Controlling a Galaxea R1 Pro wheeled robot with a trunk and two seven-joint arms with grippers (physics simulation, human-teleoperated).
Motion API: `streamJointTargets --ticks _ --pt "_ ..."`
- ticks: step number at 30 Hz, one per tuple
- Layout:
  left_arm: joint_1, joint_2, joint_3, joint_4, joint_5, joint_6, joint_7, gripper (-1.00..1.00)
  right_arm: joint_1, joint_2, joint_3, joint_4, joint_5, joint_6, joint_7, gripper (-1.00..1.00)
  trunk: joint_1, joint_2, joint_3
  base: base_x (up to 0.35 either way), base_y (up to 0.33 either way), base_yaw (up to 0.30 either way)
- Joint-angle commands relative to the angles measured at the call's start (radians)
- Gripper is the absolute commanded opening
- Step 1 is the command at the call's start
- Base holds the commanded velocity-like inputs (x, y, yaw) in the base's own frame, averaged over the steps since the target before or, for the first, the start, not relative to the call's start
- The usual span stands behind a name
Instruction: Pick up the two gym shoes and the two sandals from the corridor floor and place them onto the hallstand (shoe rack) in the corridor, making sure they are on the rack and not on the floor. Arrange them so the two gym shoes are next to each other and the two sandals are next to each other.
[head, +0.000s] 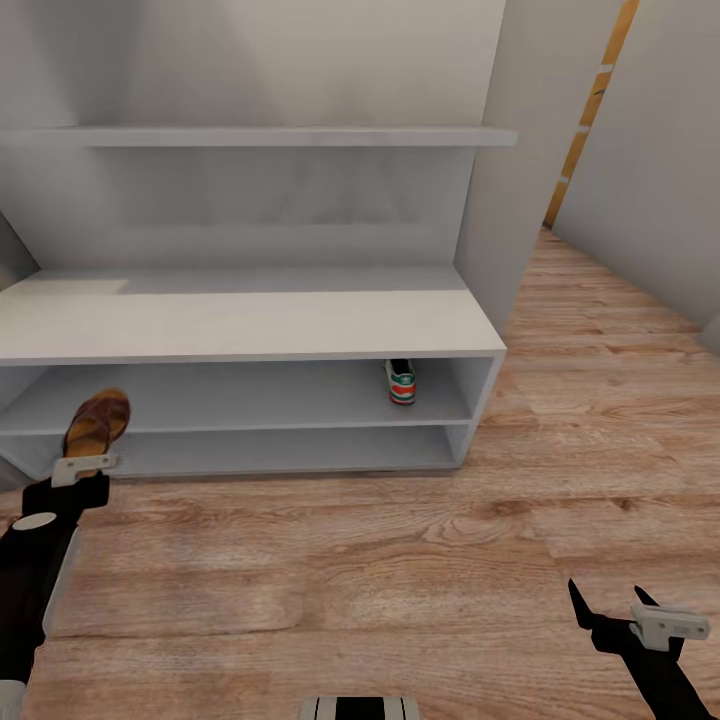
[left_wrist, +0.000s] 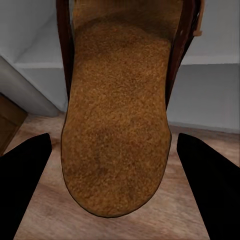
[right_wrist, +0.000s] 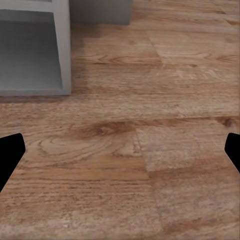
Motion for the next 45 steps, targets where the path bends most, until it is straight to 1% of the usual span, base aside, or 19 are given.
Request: streamJointTargets --ticks 1,2,3,6,7,10,11,14,21,25,32,35,36,38,39,41,42,45 --pt "-0.012 0.009 0.000 0.023 -0.001 -0.002 -0.005 -1.00 0.000 0.000 0.000 0.000 0.000 0.000 0.000 1.00 0.000 0.000 0.000 0.000 0.000 0.000" --pt "-0.024 0.019 0.000 0.047 -0.002 -0.003 -0.010 -1.00 0.000 0.000 0.000 0.001 0.000 0.000 0.000 1.00 0.000 0.000 0.000 0.000 0.000 0.000" --pt "-0.024 0.019 0.000 0.047 -0.002 -0.003 -0.010 -1.00 0.000 0.000 0.000 0.001 0.000 0.000 0.000 1.00 0.000 0.000 0.000 0.000 0.000 0.000" --pt "-0.056 0.046 0.000 0.115 -0.004 -0.010 -0.024 -1.00 0.000 0.000 0.000 0.002 0.000 0.000 0.000 1.00 0.000 0.000 0.000 0.000 0.000 0.000" --pt "-0.056 0.046 0.000 0.115 -0.004 -0.010 -0.024 -1.00 0.000 0.000 0.000 0.002 0.000 0.000 0.000 1.00 0.000 0.000 0.000 0.000 0.000 0.000" --pt "-0.080 0.066 0.000 0.166 -0.006 -0.025 -0.031 -1.00 -0.001 0.000 0.000 0.002 0.001 0.000 0.000 1.00 0.000 0.000 0.000 0.000 0.000 0.000" --pt "-0.080 0.066 0.000 0.166 -0.006 -0.025 -0.031 -1.00 -0.001 0.000 0.000 0.002 0.001 0.000 0.000 1.00 0.000 0.000 0.000 0.000 0.000 0.000" --pt "-0.094 0.077 0.000 0.201 -0.006 -0.040 -0.035 -1.00 -0.001 0.000 0.000 0.002 0.001 0.000 0.000 1.00 0.000 0.000 0.000 0.000 0.000 0.000" --pt "-0.112 0.085 0.000 0.237 -0.008 -0.051 -0.037 -1.00 -0.001 0.000 0.000 0.002 0.001 0.000 0.000 1.00 0.000 0.000 0.000 0.000 0.000 0.000" --pt "-0.123 0.086 0.000 0.248 -0.008 -0.053 -0.038 -1.00 -0.001 0.000 0.000 0.002 0.001 0.000 0.000 1.00 0.000 0.000 0.000 0.000 0.000 0.000" --pt "-0.150 0.088 -0.003 0.296 -0.009 -0.060 -0.037 -1.00 -0.001 -0.001 -0.001 0.002 0.002 0.000 0.000 1.00 0.000 0.000 0.000 0.000 0.000 0.000" --pt "-0.172 0.087 -0.005 0.342 -0.009 -0.085 -0.037 -1.00 -0.001 -0.001 -0.001 0.002 0.002 0.000 0.000 1.00 0.000 0.000 0.000 0.000 0.000 0.000" --pt "-0.172 0.087 -0.005 0.342 -0.009 -0.085 -0.037 -1.00 -0.001 -0.001 -0.001 0.002 0.002 0.000 0.000 1.00 0.000 0.000 0.000 0.000 0.000 0.000" --pt "-0.190 0.088 -0.006 0.382 -0.010 -0.106 -0.037 -1.00 -0.001 -0.001 -0.001 0.003 0.002 0.000 0.000 1.00 0.000 0.000 0.000 0.000 0.000 0.000" --pt "-0.190 0.088 -0.006 0.382 -0.010 -0.106 -0.037 -1.00 -0.001 -0.001 -0.001 0.003 0.002 0.000 0.000 1.00 0.000 0.000 0.000 0.000 0.000 0.000" --pt "-0.212 0.088 -0.007 0.427 -0.010 -0.126 -0.037 -1.00 -0.001 -0.001 -0.001 0.003 0.002 0.000 0.000 1.00 0.000 0.000 0.000 0.000 0.000 0.000" --pt "-0.212 0.088 -0.007 0.427 -0.010 -0.126 -0.037 -1.00 -0.001 -0.001 -0.001 0.003 0.002 0.000 0.000 1.00 0.000 0.000 0.000 0.000 0.000 0.000" --pt "-0.248 0.089 -0.007 0.493 -0.011 -0.153 -0.037 -1.00 -0.001 -0.001 -0.002 0.004 0.002 0.000 0.000 1.00 0.000 0.000 0.000 0.000 0.000 0.000"
